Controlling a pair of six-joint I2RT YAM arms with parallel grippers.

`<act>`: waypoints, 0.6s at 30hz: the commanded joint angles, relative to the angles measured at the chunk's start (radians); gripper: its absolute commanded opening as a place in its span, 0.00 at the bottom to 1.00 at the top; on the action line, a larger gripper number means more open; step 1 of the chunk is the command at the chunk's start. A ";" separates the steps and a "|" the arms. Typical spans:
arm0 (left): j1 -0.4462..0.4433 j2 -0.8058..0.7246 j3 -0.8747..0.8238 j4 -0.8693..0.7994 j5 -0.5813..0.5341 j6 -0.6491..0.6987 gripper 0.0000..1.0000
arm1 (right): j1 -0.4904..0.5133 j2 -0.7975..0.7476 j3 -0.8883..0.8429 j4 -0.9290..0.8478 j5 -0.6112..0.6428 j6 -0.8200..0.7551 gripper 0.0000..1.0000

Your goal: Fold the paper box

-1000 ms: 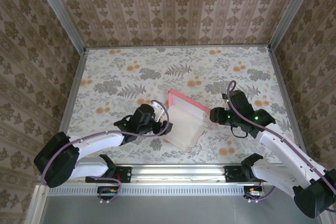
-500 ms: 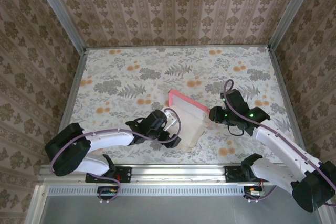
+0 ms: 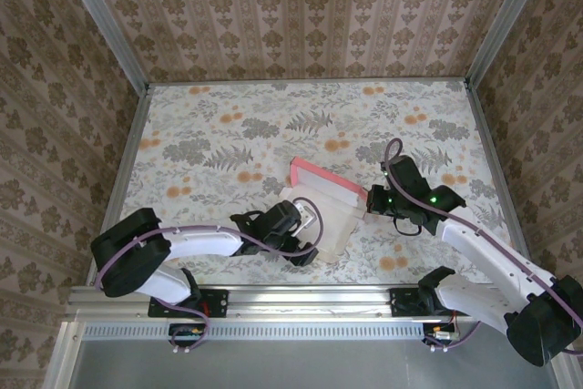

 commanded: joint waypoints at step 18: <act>-0.092 0.094 0.089 -0.012 -0.028 -0.106 1.00 | -0.004 0.147 0.138 0.021 -0.095 -0.138 0.00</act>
